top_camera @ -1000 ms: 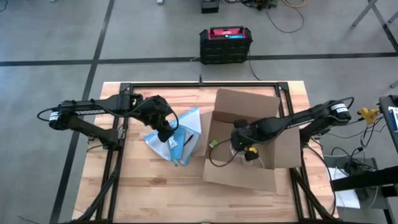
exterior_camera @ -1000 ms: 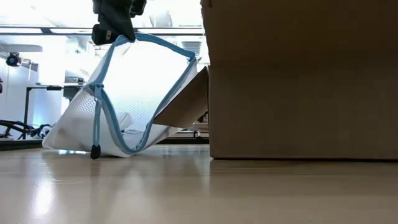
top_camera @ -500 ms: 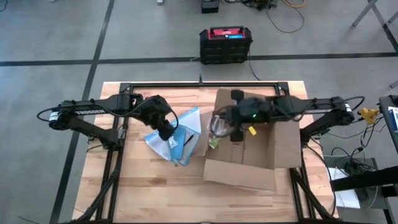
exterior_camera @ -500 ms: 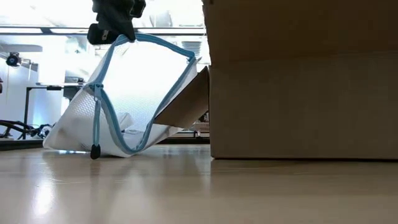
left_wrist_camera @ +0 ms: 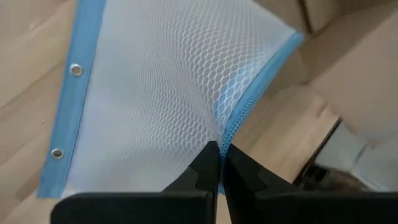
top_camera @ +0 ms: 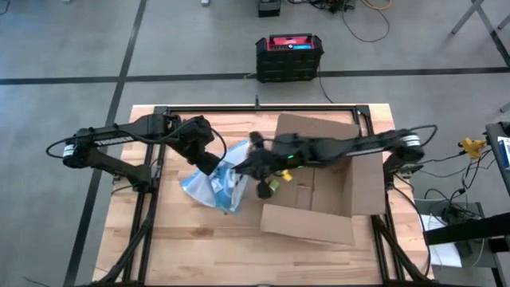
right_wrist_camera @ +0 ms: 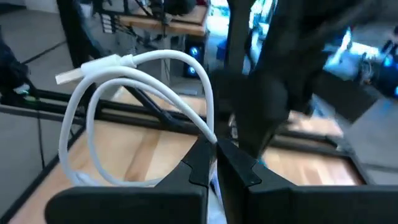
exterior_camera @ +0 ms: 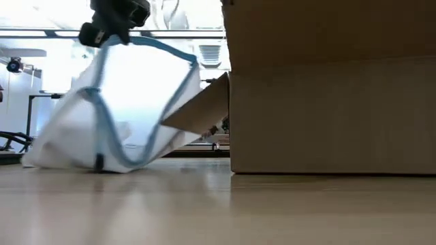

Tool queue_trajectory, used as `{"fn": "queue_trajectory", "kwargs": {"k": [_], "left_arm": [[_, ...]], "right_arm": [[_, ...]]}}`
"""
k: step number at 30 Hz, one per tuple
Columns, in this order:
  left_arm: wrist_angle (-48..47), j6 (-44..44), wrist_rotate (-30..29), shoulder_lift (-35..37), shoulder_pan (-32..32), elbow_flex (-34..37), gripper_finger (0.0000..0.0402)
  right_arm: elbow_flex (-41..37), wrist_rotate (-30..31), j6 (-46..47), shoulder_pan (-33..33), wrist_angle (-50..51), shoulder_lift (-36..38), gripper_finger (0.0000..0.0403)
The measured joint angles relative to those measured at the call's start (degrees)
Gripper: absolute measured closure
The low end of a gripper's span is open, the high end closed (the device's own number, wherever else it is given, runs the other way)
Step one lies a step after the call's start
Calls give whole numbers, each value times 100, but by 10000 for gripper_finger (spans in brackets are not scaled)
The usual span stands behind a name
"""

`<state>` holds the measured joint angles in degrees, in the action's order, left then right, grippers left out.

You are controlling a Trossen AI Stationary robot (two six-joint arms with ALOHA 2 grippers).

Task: Unpack boxes
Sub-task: Put the white charger into the blue zip bag

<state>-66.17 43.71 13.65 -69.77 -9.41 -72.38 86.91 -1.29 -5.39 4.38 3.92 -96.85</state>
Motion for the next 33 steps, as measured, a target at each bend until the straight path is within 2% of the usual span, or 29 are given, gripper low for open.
{"fn": "queue_trajectory", "kwargs": {"k": [3,8,11,17,19,24,26,29,33], "left_arm": [[-199,-288,194,46,-8,-6,401],[-183,-462,318,43,-66,-9,401],[-184,-670,462,21,-61,-9,401],[-184,-1137,796,35,-8,-9,402],[-180,-1312,799,38,-9,-9,402],[-155,-1719,843,17,-7,63,402],[-89,-1803,845,16,-7,144,402],[60,-1842,832,12,-6,258,402],[177,-1975,716,10,-10,282,402]], "right_arm": [[-7,376,147,-15,-161,-539,403],[1,381,741,-1,-920,-1348,403],[89,566,1200,-30,-810,-1724,403],[272,2754,1836,-43,208,-1867,403],[306,3101,2059,-51,381,-1847,403],[479,3232,2441,-76,393,-1841,397],[505,3064,2493,-85,285,-1855,383],[507,2788,2591,-131,305,-1907,346],[509,2667,2858,-214,517,-2067,277]]}}
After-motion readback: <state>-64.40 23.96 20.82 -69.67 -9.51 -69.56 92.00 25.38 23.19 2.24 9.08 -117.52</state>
